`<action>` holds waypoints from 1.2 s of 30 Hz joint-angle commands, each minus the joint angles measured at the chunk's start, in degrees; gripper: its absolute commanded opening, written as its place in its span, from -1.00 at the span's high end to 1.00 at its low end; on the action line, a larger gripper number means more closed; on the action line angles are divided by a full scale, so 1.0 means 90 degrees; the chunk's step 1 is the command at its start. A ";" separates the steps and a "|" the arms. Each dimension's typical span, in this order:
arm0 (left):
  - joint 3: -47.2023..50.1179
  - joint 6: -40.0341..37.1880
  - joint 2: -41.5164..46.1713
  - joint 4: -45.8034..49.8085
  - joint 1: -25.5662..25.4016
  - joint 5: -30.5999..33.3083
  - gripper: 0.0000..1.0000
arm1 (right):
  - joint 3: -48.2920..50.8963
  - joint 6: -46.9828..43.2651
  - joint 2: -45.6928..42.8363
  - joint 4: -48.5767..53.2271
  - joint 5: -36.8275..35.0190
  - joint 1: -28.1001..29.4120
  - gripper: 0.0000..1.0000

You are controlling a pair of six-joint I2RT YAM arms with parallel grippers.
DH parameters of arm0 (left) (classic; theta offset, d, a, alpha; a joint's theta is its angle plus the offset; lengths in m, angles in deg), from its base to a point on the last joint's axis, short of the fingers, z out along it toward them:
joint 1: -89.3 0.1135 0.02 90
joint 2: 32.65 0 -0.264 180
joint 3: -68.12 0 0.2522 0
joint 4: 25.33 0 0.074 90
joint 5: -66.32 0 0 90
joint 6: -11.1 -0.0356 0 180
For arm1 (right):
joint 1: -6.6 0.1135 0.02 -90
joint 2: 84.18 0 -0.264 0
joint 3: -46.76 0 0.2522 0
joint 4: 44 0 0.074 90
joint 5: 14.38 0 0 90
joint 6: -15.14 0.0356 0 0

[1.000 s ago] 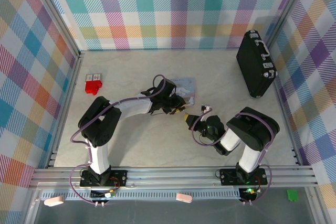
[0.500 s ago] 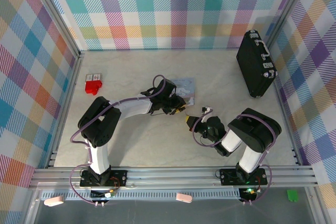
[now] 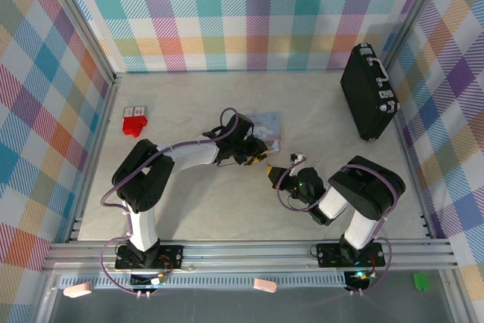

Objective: Unlock the padlock with the key

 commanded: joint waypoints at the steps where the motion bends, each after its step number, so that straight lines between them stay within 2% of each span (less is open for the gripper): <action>1: 0.0035 0.0164 0.0256 0.0032 -0.0057 -0.0172 0.76 | -0.0122 -0.0136 0.0038 -0.0292 0.0126 0.0051 1.00; 36: 0.0016 0.0135 0.0293 0.0119 -0.0079 -0.0162 0.77 | -0.0120 -0.0309 -0.0342 0.0208 -0.0118 0.0054 1.00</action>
